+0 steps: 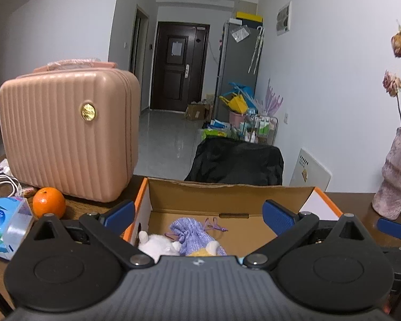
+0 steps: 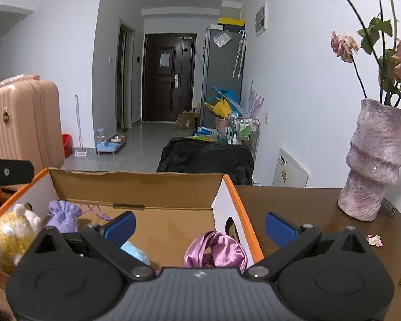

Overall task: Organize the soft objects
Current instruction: 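Open both tools to drop the plush and scrunchie into the box, then withdraw both tools from the box back toward the table items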

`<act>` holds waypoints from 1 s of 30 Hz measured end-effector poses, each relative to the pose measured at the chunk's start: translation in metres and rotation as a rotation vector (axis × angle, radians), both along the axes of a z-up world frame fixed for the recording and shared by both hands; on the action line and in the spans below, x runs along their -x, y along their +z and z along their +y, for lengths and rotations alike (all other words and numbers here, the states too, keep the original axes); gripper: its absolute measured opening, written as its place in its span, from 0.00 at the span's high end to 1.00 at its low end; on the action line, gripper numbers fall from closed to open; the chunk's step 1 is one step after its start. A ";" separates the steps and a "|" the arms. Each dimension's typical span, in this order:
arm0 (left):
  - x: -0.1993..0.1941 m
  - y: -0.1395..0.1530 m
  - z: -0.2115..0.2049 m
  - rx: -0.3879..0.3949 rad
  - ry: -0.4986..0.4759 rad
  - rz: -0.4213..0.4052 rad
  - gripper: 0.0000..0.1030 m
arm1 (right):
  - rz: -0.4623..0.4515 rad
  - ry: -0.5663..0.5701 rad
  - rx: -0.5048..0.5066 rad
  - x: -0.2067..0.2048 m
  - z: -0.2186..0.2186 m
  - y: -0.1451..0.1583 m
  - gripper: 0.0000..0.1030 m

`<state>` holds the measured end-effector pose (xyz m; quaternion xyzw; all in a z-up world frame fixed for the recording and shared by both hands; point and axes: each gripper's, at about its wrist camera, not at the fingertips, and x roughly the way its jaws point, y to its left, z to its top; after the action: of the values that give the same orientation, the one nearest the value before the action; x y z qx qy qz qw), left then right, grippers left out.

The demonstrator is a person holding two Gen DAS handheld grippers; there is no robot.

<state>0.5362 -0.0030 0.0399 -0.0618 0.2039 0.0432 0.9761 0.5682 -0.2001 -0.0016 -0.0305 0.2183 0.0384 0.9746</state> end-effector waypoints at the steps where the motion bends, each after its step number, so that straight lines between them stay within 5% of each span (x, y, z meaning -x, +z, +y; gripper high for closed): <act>1: 0.004 0.001 0.000 0.000 -0.001 -0.006 0.00 | -0.007 0.002 -0.004 0.003 0.000 0.001 0.00; 30: 0.132 -0.004 0.024 -0.039 -0.025 -0.081 0.00 | -0.129 0.053 0.002 0.127 -0.010 -0.006 0.00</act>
<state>0.4047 0.0214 0.0357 -0.0417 0.1641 0.0325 0.9850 0.4416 -0.2102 -0.0074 -0.0399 0.1543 0.0618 0.9853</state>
